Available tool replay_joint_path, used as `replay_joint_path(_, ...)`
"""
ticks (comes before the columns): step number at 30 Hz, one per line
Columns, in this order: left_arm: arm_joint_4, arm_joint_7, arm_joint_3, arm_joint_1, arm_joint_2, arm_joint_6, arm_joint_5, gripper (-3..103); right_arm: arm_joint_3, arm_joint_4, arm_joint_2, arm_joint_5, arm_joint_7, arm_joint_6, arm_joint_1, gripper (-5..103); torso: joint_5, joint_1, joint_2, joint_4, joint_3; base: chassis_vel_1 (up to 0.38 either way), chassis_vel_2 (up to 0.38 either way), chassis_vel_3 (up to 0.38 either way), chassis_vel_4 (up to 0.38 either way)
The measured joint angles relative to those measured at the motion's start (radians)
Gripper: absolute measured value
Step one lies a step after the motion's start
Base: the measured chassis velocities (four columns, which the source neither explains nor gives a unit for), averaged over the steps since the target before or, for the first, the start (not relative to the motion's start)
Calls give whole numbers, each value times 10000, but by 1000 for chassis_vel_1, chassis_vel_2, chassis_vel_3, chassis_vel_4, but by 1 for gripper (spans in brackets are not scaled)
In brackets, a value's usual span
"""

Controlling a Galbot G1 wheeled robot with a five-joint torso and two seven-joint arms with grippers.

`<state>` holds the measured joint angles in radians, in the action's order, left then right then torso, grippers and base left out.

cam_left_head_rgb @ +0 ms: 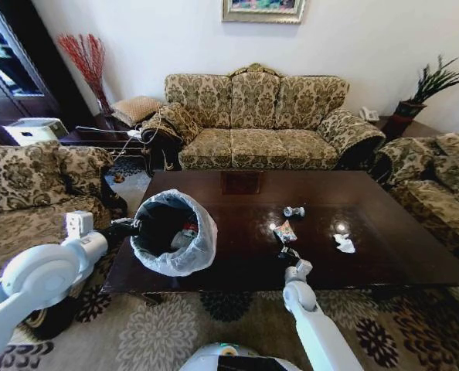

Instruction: Move to the front of the table and place the trash on the table into the trash bin.

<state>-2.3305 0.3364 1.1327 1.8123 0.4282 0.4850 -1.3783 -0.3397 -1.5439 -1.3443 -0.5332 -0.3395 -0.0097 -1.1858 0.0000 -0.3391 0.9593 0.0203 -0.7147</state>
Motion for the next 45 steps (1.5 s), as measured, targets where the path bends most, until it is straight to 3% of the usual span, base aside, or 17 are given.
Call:
replay_joint_path(17,87,-13,-9,-29,-37,-29,12,0,-196,-970,116,-30,217,752,-391,-3,0,0,0,-1,0,0,0,0,0)
replay_joint_path(22,55,-23,-9,-10,-47,-35,14,0,-106,-838,21,-284,172,221,-244,17,1,-1,0,-1,0,0,0,0,0)
replay_joint_path(23,55,-23,-9,-10,-47,-35,14,0,-106,-838,21,-284,172,221,-244,17,1,-1,0,-1,0,0,0,0,0)
replay_joint_path(29,56,-31,1,2,-16,-35,19,0,-4,-566,-353,-128,-470,-258,-45,44,0,0,0,0,0,0,0,0,0)
replay_joint_path(31,58,-33,-3,2,-13,-35,21,0,2,-492,-374,-110,-502,-264,1,44,0,0,0,0,0,0,0,0,0)
replay_joint_path(32,68,-39,-11,1,-12,-35,22,0,5,-316,-404,-76,-565,-265,129,54,0,0,0,-1,0,0,0,0,0)
replay_joint_path(35,87,-44,-24,1,-13,-39,25,0,6,-106,-424,-69,-619,-264,318,60,0,0,0,-1,0,0,0,0,0)
replay_joint_path(38,116,-59,-51,1,-17,-79,39,0,74,270,-443,-206,-727,-297,703,79,0,0,0,-1,0,0,0,0,0)
replay_joint_path(45,170,-117,-77,20,31,-163,105,0,94,682,-517,-276,-723,-265,1043,63,0,0,0,0,0,0,0,0,0)
